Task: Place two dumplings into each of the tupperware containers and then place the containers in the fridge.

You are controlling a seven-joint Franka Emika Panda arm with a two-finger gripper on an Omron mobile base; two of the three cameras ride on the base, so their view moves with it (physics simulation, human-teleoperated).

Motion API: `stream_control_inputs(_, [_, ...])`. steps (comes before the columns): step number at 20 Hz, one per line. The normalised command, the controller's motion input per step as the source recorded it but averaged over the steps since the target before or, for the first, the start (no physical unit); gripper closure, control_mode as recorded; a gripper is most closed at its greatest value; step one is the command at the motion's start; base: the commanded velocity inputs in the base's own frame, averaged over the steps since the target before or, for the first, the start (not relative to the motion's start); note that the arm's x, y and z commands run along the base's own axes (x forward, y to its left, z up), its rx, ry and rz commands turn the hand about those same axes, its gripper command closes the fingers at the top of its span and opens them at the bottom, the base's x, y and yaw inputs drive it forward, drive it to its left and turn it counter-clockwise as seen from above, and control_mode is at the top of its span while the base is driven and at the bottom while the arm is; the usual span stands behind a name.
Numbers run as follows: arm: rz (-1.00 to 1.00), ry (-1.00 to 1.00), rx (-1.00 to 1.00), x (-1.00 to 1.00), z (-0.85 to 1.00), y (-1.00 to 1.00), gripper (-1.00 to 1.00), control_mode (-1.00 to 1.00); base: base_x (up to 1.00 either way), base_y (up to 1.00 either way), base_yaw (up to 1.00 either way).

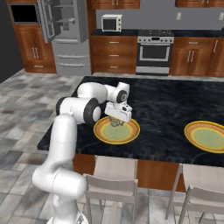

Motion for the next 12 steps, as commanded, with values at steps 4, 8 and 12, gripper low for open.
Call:
stream_control_inputs(4, [0.00,0.02,0.00,-0.14,-0.15,0.00,-1.00,-1.00,0.00,0.00,0.00])
stream_control_inputs(8, [0.00,0.00,0.00,-0.16,-0.27,0.00,-1.00,-1.00,0.00,0.00,0.00])
stream_control_inputs(12, [0.00,0.00,0.00,-0.09,-0.27,0.00,1.00,-1.00,0.00,0.00,0.00])
